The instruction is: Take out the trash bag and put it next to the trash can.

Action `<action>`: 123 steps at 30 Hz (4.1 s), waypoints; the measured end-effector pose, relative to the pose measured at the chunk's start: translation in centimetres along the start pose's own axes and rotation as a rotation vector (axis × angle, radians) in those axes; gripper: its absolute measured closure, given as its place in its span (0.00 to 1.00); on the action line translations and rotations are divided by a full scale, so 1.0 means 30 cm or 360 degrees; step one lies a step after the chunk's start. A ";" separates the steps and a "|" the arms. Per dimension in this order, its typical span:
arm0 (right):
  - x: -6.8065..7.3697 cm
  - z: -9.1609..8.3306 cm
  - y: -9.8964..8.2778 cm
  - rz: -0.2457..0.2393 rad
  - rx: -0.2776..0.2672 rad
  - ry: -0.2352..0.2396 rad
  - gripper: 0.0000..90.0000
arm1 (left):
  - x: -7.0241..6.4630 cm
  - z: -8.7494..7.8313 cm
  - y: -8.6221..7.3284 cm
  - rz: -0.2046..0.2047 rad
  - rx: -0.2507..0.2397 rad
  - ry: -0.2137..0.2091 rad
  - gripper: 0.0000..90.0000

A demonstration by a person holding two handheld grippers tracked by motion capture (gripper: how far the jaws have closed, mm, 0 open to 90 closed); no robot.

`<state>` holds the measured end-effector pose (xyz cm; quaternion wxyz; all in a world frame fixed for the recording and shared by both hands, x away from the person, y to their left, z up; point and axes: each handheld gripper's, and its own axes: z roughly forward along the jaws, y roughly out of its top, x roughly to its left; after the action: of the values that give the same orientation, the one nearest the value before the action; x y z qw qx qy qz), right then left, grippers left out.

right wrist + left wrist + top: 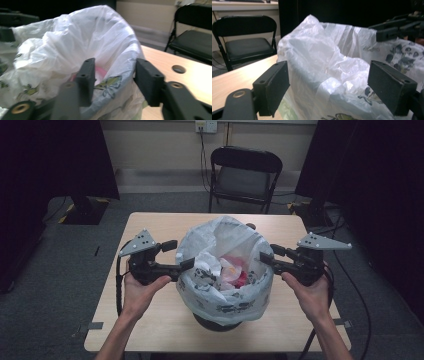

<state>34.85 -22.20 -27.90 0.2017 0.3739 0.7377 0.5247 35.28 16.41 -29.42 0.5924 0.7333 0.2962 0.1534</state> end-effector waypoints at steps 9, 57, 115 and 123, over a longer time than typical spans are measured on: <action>-0.005 -0.017 0.040 -0.0078 -0.0057 -0.0077 1.00 | 0.013 0.029 -0.007 -0.0034 0.0016 0.0020 0.28; 0.187 -0.004 0.196 -0.0269 -0.0305 0.0337 1.00 | -0.215 0.046 0.245 0.0149 -0.0345 -0.0411 0.99; 0.258 0.096 0.243 -0.0309 -0.0288 0.0628 0.70 | -0.245 0.129 0.365 0.0219 -0.0283 -0.0529 0.96; 0.230 0.105 0.251 -0.0283 -0.0234 0.0584 0.99 | -0.189 0.061 0.345 0.0167 -0.0413 -0.0490 0.40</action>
<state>35.16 -13.68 -21.45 0.1362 0.1899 0.7520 0.6164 34.53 10.23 -19.24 0.7113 0.6801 0.1413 0.1071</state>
